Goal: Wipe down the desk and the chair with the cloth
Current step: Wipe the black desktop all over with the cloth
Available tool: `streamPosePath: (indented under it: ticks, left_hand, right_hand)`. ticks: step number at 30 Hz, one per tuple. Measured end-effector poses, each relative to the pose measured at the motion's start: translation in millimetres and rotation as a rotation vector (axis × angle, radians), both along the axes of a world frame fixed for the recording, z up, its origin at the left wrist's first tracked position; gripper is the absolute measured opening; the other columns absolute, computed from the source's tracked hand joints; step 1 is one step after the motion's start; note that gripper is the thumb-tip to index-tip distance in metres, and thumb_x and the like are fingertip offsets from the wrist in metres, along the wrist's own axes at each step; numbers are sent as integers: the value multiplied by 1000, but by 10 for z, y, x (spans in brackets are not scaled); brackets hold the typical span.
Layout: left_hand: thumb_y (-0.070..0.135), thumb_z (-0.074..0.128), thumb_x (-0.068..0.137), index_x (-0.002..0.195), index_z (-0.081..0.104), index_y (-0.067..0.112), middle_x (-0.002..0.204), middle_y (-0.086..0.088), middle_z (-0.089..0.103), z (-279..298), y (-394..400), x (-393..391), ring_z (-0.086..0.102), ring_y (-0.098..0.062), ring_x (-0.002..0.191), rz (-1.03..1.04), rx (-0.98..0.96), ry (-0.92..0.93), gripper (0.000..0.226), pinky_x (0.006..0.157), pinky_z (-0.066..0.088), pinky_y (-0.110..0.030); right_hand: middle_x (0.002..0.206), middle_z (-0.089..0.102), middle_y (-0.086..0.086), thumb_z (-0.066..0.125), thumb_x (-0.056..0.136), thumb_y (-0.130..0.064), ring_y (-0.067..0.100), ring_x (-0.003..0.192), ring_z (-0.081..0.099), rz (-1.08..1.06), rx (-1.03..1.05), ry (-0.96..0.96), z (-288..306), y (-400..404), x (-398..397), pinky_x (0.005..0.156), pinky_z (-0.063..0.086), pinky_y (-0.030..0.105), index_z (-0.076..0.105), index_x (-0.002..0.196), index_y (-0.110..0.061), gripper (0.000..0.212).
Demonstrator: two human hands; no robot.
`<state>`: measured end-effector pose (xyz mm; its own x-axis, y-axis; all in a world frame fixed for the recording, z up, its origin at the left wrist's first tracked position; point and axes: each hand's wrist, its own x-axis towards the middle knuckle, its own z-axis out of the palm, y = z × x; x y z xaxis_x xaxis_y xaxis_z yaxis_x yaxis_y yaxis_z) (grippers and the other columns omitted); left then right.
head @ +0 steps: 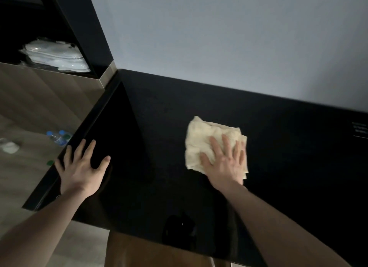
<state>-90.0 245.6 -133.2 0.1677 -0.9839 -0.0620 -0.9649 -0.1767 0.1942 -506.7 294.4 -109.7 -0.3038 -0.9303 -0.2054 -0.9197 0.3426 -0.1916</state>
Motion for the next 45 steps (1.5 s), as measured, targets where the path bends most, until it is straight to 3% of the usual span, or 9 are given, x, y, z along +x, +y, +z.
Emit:
streamPosePath:
  ticks: [6,16,20,27,36,42,45]
  left_hand:
    - [87,12,88,168,22,37,178,6,13,9,-3,-35,3,-32,164,17,-2,9,95,128,2,-66]
    - [76,27,99,169,21,32,179,3,10,3,51,-25,-1,-36,164,-21,19,30,83,128,1,-69]
    - [79,20,94,170,16,33,179,4,6,40,39,-31,-5,-36,164,-52,56,59,89,128,-5,-67]
    - [79,15,90,170,14,34,179,3,4,99,13,0,-8,-37,164,-81,90,70,93,128,-6,-66]
    - [74,28,98,171,7,35,179,3,-1,126,18,-14,-11,-38,163,-99,116,26,85,129,-5,-66]
    - [78,20,93,170,4,35,179,3,-2,130,25,1,-13,-36,163,-121,136,73,90,128,-5,-67]
    - [73,40,87,169,16,35,178,3,7,215,-83,87,-7,-29,164,-255,167,192,94,129,-11,-60]
  right_hand:
    - [179,1,-5,28,92,-87,35,163,-15,-285,-69,-33,-18,154,-512,131,-8,56,16,165,-52,82]
    - [178,10,1,28,94,-82,42,163,-10,-542,-112,-17,-65,18,-36,129,-7,63,25,161,-49,74]
    - [178,8,5,21,95,-81,45,162,-14,-677,-137,3,-95,-52,430,127,-10,66,26,164,-47,77]
    - [179,4,6,27,101,-78,41,161,-19,-628,-99,21,-78,117,1068,125,-22,60,22,166,-45,74]
    - [178,3,2,31,99,-79,41,162,-16,-616,-125,-18,-88,161,1131,125,-22,61,24,166,-46,75]
    - [178,4,3,32,98,-80,41,161,-17,-637,-94,-32,-36,119,1134,125,-21,62,23,165,-48,75]
    - [178,1,2,32,98,-81,42,161,-17,-642,-70,-43,-13,46,1129,125,-17,65,19,164,-51,74]
